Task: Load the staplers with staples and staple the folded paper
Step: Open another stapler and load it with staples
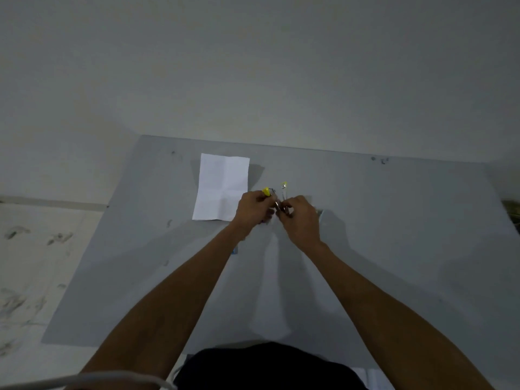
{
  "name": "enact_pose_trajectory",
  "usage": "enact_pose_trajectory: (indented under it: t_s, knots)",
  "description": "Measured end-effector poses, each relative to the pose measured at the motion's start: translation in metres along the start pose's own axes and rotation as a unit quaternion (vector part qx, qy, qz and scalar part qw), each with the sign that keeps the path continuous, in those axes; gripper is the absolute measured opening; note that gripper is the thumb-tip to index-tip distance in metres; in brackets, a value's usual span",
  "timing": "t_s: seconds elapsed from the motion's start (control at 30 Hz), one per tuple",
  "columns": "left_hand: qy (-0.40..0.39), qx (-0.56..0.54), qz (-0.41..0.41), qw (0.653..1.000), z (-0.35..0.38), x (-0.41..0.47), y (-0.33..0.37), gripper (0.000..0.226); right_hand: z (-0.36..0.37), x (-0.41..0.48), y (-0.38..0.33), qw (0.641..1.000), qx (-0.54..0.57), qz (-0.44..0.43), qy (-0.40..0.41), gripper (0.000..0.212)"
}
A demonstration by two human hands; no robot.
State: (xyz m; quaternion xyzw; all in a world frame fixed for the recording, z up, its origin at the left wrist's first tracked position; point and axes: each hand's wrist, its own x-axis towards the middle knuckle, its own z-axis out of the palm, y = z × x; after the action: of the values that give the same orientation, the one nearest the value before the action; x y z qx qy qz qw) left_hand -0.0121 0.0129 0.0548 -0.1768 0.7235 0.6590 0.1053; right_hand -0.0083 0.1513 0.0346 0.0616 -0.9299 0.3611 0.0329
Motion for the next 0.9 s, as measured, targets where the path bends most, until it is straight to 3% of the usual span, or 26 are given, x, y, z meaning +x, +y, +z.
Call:
enact_pose_trajectory:
  t_s: [0.17, 0.27, 0.33, 0.6, 0.7, 0.9]
  knots:
    - [0.031, 0.054, 0.020, 0.998, -0.001, -0.006, 0.008, 0.025, -0.012, -0.010, 0.001, 0.992, 0.123, 0.001, 0.002, 0.015]
    - [0.027, 0.138, 0.066, 0.988, -0.003, -0.013, 0.013, 0.022, -0.022, -0.010, -0.005, 0.964, 0.243, 0.101, 0.035, 0.013]
    - [0.009, 0.175, 0.092, 0.980, -0.001, -0.019, 0.015, 0.020, -0.026, -0.003, -0.005, 0.939, 0.298, 0.170, 0.016, 0.020]
    - [-0.030, 0.230, 0.167, 0.958, 0.012, -0.029, 0.026, 0.017, -0.028, 0.007, -0.007, 0.929, 0.290, 0.232, -0.007, 0.018]
    - [-0.007, 0.251, 0.194, 0.948, 0.012, -0.028, 0.027, 0.016, -0.028, 0.007, -0.003, 0.897, 0.339, 0.285, -0.002, 0.017]
    - [0.018, 0.171, 0.215, 0.961, 0.007, -0.030, 0.027, 0.010, -0.032, 0.011, 0.012, 0.827, 0.401, 0.392, 0.042, 0.011]
